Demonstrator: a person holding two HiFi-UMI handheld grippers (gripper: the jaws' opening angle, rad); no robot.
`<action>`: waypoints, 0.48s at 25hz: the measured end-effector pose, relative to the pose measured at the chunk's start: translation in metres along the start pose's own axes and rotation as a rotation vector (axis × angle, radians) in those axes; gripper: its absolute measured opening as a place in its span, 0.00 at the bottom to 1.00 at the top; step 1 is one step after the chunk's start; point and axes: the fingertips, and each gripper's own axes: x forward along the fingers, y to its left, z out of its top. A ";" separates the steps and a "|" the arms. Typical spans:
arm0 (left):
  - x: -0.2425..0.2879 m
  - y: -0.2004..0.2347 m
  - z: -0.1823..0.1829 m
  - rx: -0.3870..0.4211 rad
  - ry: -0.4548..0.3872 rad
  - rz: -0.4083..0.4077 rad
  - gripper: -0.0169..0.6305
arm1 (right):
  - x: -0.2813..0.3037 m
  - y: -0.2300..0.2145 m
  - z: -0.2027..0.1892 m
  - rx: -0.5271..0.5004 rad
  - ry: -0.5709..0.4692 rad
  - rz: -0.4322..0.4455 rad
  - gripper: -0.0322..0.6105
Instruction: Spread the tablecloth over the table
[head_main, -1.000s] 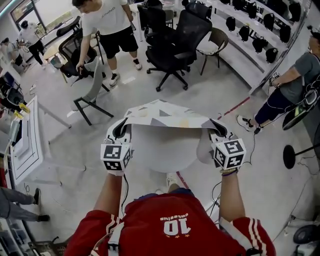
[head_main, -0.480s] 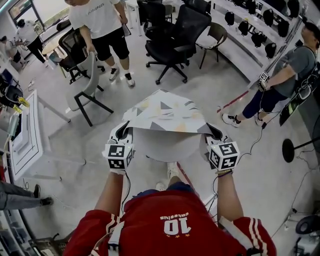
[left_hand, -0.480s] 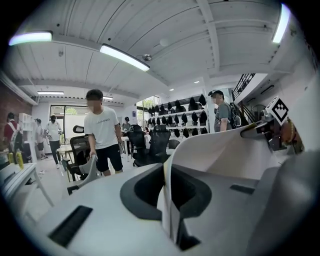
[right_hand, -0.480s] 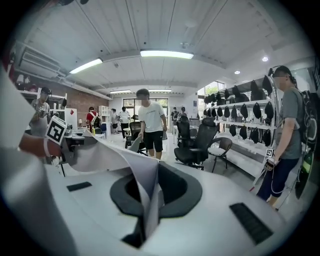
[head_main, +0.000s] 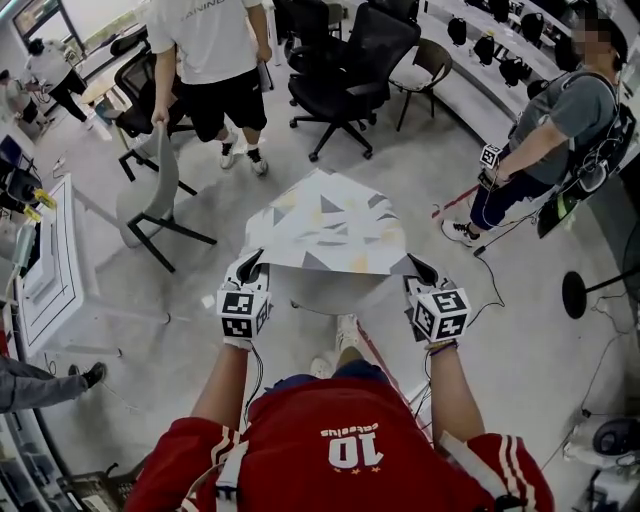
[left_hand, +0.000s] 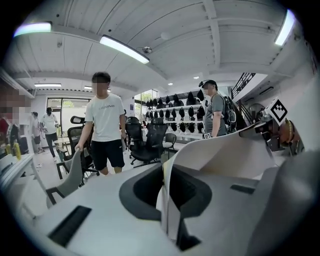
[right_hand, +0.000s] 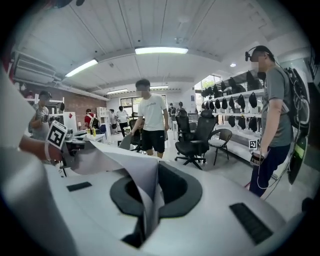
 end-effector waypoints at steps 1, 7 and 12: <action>-0.001 -0.001 -0.004 -0.008 0.007 -0.004 0.05 | -0.001 0.000 -0.003 0.011 0.003 0.003 0.08; -0.008 -0.005 -0.027 -0.028 0.053 -0.036 0.07 | 0.005 0.002 -0.013 0.085 0.014 0.013 0.08; -0.029 -0.015 -0.046 -0.013 0.082 -0.075 0.18 | 0.005 0.002 -0.011 0.145 -0.002 0.014 0.08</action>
